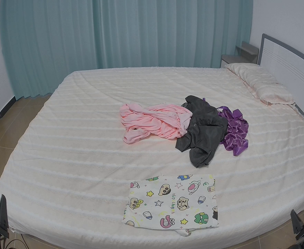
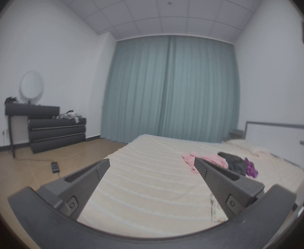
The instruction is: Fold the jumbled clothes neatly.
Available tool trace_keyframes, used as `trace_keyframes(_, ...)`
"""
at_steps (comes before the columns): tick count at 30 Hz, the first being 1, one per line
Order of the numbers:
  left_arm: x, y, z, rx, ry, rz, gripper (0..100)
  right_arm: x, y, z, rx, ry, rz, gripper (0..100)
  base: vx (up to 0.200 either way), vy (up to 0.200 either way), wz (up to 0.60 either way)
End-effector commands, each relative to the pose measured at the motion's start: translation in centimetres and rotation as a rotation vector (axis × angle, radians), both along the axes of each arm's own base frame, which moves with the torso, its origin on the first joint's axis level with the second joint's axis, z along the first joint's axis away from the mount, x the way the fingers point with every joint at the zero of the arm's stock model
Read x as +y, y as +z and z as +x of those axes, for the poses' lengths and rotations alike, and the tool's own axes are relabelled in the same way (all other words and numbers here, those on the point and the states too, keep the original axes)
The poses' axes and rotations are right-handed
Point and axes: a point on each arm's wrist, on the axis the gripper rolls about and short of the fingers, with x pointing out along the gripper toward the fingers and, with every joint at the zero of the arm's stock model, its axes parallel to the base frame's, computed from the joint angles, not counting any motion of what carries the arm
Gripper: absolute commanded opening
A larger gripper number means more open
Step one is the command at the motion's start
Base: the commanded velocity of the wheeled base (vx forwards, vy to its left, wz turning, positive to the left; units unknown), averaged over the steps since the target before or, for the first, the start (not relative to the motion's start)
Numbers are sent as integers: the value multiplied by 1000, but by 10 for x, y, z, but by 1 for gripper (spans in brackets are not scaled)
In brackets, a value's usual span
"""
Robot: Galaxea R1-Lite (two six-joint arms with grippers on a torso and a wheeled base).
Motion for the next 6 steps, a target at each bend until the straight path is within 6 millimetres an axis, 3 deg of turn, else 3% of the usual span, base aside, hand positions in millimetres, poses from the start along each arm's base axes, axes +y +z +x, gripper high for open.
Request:
trace_keyframes(1, -4, -30, -3, 63, -190, 81, 100, -1, -5, -7, -167, 124, -107, 100, 0, 0, 0)
trace_keyframes(6, -4, -29, -3, 57, -189, 85, 100, 0, -5, -7, -166, 103, -106, 100, 0, 0, 0)
